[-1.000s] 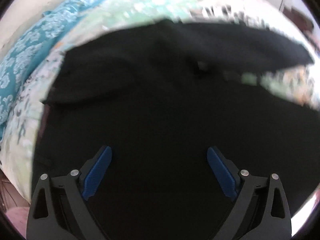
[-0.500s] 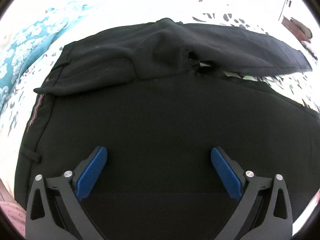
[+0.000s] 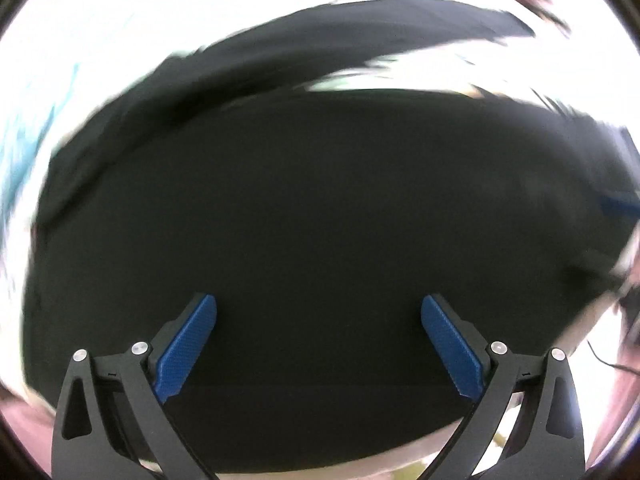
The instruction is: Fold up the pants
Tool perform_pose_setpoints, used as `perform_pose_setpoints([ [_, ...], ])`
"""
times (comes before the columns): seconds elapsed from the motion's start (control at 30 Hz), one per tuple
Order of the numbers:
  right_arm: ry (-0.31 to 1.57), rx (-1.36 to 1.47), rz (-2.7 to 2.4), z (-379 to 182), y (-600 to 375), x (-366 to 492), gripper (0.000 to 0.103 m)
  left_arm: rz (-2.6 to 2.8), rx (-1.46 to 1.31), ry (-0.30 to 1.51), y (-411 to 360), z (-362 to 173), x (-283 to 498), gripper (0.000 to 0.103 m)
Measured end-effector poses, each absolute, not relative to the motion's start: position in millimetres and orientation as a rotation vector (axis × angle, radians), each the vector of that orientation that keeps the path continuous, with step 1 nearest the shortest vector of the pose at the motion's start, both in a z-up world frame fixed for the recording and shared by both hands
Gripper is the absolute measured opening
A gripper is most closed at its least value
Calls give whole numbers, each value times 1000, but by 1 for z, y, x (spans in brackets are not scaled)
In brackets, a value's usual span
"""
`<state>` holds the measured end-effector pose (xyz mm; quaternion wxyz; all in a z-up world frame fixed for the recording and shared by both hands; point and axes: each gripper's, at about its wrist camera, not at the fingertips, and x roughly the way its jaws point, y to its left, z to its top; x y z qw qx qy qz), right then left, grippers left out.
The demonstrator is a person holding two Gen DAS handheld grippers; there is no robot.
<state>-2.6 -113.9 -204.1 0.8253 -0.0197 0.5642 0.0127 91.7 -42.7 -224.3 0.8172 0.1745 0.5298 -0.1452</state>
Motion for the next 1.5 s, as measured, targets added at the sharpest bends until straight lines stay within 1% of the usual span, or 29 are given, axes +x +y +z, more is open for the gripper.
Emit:
perform_pose_setpoints([
  [0.07,1184,-119,59,-208,-89,-1,103,-307,406,1114,-45,-224,89,102],
  [0.13,1179,-100,88,-211,-92,0,103,-338,282,1210,-25,-228,99,103],
  [0.2,1166,-58,124,-210,-105,-1,103,-315,192,1246,-2,-227,106,103],
  [0.3,1170,-61,130,-206,-112,-3,103,-174,214,1249,29,-222,115,103],
  [0.43,1115,-15,78,-190,-125,-4,103,28,3,1292,94,-219,128,102],
  [0.5,1115,-5,47,-189,-135,1,103,70,-27,1274,109,-215,133,102],
  [0.6,1180,26,-3,-204,-147,2,103,80,-24,1242,112,-210,141,102],
  [0.7,1158,6,-11,-205,-145,0,103,43,-3,1196,102,-198,161,102],
  [0.8,1138,7,-24,-205,-146,0,103,53,37,1091,94,-178,199,102],
  [0.9,1114,14,-20,-206,-146,-1,103,145,43,1025,100,-174,239,102],
  [0.97,1105,13,-18,-207,-144,0,103,194,12,1071,112,-188,259,102],
  [1.03,1124,-6,-5,-207,-143,1,103,203,15,1198,120,-227,267,103],
  [1.1,1175,-23,35,-200,-147,7,103,165,68,1073,118,-237,249,102],
  [1.13,1164,-16,32,-194,-153,9,103,164,132,1008,111,-239,238,102],
  [1.2,1078,28,25,-173,-177,14,103,172,136,968,110,-238,229,102],
  [1.27,1012,80,14,-154,-220,35,103,166,115,968,112,-239,227,102],
  [1.4,970,207,-78,-132,-333,108,103,169,113,943,114,-242,230,102],
  [1.5,966,342,-187,-133,-436,169,103,184,131,933,109,-250,234,102],
])
